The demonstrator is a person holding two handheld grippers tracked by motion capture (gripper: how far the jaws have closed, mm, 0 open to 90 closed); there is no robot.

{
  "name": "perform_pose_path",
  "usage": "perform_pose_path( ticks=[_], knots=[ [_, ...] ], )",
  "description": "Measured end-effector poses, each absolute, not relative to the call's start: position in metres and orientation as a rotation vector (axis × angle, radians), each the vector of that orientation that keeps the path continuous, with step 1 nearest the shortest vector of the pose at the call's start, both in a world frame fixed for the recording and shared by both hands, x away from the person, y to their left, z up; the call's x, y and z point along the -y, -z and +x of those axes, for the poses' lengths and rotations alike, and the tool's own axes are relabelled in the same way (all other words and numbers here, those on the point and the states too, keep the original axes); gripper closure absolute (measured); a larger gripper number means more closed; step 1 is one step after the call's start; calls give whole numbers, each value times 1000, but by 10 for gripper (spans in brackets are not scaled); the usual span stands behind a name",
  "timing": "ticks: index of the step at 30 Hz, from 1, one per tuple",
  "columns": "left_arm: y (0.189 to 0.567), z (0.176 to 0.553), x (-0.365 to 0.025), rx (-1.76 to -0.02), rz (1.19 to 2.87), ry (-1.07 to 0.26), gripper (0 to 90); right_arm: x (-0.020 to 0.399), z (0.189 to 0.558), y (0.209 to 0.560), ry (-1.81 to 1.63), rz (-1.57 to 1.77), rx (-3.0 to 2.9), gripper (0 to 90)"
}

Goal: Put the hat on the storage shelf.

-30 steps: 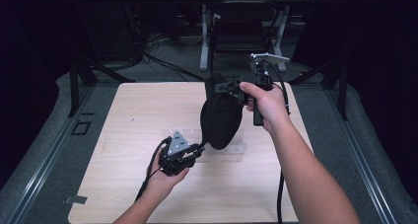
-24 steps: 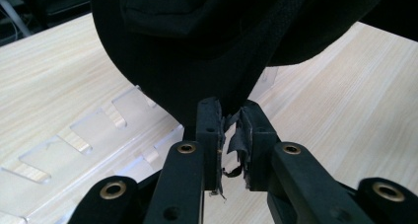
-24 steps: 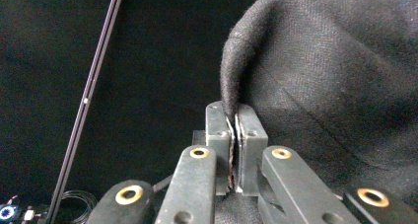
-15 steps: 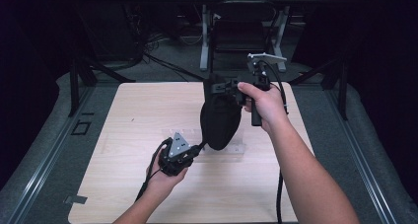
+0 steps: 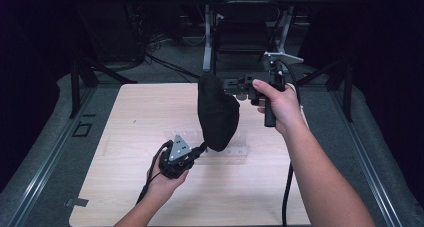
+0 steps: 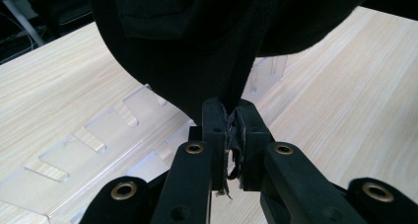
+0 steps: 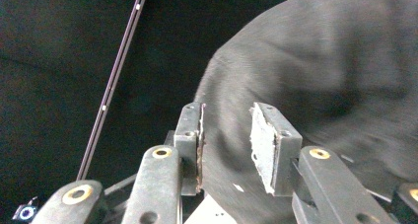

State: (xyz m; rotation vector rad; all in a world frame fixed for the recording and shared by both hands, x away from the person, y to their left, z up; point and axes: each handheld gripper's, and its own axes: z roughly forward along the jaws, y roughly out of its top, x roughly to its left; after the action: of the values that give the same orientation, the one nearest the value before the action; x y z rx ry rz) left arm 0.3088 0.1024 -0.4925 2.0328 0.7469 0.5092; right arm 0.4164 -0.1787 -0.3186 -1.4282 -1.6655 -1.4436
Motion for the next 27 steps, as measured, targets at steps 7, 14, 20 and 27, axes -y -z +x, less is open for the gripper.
perform_pose_path(
  ticks=[7, 14, 20, 27],
  knots=[
    [496, 309, -107, -754, 2031, -493, 861, 194, 413, 320, 1448, -1453, 1655, 658],
    [501, 309, -113, -781, 2023, -483, 863, 204, 412, 324, 1444, -1467, 1645, 663],
    [511, 310, -119, -816, 2042, -473, 864, 211, 410, 325, 1450, -1472, 1647, 665],
    [527, 310, -127, -824, 2060, -471, 861, 221, 408, 326, 1456, -1501, 1641, 659]
  ],
)
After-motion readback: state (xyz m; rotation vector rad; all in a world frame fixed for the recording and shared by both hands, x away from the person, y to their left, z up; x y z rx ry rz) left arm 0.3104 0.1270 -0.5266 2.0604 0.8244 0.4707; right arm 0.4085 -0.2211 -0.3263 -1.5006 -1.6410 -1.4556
